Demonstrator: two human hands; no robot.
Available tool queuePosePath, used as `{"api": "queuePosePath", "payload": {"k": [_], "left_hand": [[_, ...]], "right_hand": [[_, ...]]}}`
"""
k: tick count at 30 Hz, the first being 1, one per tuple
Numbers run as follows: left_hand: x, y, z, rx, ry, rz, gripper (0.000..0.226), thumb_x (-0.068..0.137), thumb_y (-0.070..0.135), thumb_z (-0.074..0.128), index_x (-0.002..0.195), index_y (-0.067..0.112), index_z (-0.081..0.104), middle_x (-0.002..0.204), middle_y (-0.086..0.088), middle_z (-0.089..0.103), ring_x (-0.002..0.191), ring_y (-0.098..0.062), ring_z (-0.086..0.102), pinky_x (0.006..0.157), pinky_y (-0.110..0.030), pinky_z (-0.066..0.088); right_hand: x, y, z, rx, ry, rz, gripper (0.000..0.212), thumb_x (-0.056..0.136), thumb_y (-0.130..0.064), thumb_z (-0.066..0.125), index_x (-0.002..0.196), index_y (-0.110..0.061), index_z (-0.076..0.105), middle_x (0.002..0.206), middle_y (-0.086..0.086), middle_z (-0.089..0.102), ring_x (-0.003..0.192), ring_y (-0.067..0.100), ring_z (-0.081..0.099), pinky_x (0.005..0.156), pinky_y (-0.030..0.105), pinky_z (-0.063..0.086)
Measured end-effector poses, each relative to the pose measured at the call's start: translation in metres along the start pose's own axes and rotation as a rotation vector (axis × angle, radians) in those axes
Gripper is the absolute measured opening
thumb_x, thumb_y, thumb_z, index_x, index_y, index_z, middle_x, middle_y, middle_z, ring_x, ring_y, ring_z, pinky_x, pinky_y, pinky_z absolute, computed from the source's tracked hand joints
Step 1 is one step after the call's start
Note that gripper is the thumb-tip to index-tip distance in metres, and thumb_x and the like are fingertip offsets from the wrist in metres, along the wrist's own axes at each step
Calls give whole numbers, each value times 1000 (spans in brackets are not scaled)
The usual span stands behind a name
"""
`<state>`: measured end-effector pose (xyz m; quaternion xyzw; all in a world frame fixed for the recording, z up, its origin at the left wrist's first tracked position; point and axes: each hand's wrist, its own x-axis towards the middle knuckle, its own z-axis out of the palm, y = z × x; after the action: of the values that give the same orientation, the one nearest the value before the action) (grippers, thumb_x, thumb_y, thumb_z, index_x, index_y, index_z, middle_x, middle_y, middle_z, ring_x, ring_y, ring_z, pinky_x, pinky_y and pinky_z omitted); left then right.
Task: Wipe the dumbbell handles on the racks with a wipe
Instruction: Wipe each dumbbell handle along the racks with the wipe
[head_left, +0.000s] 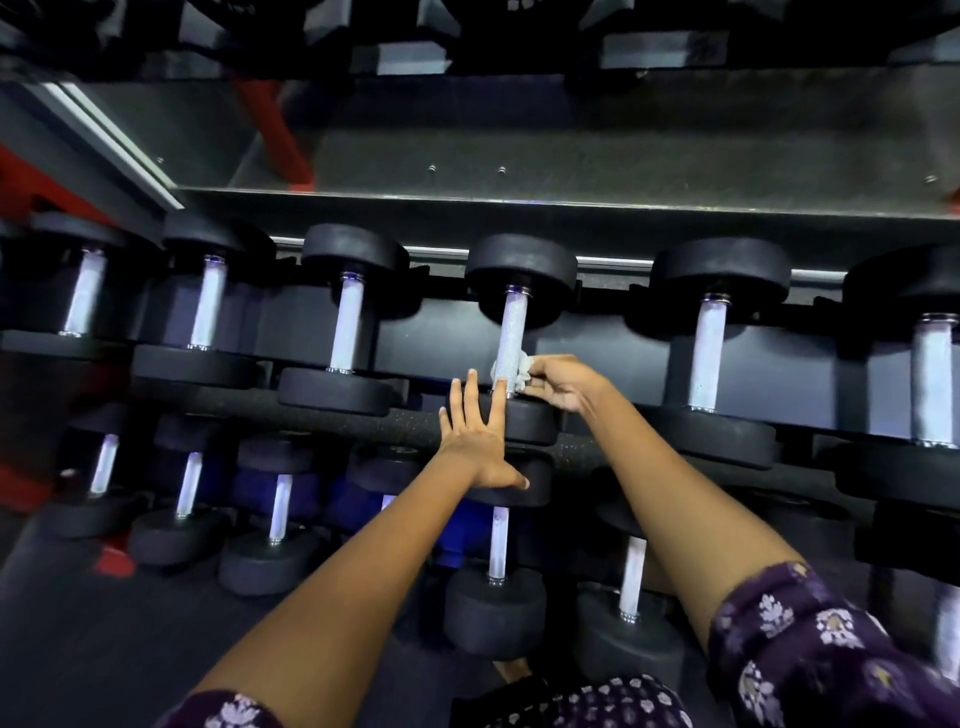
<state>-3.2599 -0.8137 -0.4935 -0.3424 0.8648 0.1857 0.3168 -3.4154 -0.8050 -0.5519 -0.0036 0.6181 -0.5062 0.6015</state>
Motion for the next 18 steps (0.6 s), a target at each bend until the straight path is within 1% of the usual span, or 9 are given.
{"api": "queuePosePath", "payload": {"k": [2, 5, 7, 9, 12, 14, 16, 17, 18], "left_hand": [[1, 0, 0, 8, 1, -3, 133, 76, 56, 73, 145, 16, -33, 146, -21, -44, 136, -40, -37, 115, -54, -9], [1, -1, 1, -1, 4, -3, 132, 76, 57, 72, 145, 16, -33, 146, -20, -44, 137, -40, -37, 115, -53, -9], [1, -1, 2, -17, 4, 4, 131, 77, 58, 71, 145, 17, -33, 145, -20, -45, 136, -40, -37, 116, -53, -9], [0, -1, 1, -24, 5, 10, 130, 78, 59, 69, 144, 17, -34, 145, -19, -45, 136, -39, -38, 116, -53, -9], [-1, -1, 1, -23, 0, 17, 129, 78, 60, 68, 144, 16, -34, 146, -20, -44, 136, -40, -37, 116, -53, -9], [-1, -2, 1, -24, 2, 16, 129, 78, 60, 68, 144, 16, -34, 146, -19, -45, 136, -40, -37, 115, -53, -10], [-1, -2, 1, -24, -3, 10, 129, 78, 60, 69, 145, 17, -33, 145, -20, -45, 136, -40, -37, 115, -53, -10], [-1, -2, 1, -22, -1, 11, 129, 79, 60, 68, 145, 17, -34, 145, -19, -46, 136, -40, -38, 115, -53, -10], [-1, -2, 1, -23, -5, 13, 129, 79, 60, 68, 144, 17, -34, 145, -19, -46, 136, -40, -38, 115, -52, -10]], "right_hand": [[-3, 0, -1, -22, -23, 16, 28, 88, 15, 33, 81, 2, 56, 59, 10, 62, 41, 10, 61, 46, 22, 55], [2, -17, -2, 59, -89, 5, 31, 90, 14, 28, 77, 1, 53, 50, 7, 62, 41, 13, 60, 47, 23, 54], [5, -23, -1, 127, -41, -35, 29, 91, 12, 31, 78, 0, 54, 55, 7, 63, 42, 11, 60, 49, 22, 54], [2, -14, 0, 65, -48, -14, 27, 91, 11, 34, 78, -1, 55, 58, 7, 62, 42, 8, 60, 48, 19, 54], [-2, -4, 0, -166, -60, 52, 28, 90, 12, 32, 76, -1, 53, 73, 11, 56, 43, 8, 60, 47, 19, 53], [5, -20, 2, -137, -59, 7, 27, 78, 20, 28, 77, 8, 52, 87, 25, 55, 54, 19, 61, 44, 24, 52], [14, -32, 8, -54, -40, -48, 40, 59, 22, 28, 93, 24, 50, 105, 44, 49, 64, 29, 54, 40, 25, 49], [16, -29, 10, -51, -23, -50, 46, 58, 22, 27, 99, 31, 45, 100, 45, 50, 64, 28, 50, 40, 23, 47], [8, -27, 12, -47, -28, -39, 41, 61, 22, 25, 95, 30, 46, 85, 37, 54, 60, 25, 49, 40, 20, 45]]}}
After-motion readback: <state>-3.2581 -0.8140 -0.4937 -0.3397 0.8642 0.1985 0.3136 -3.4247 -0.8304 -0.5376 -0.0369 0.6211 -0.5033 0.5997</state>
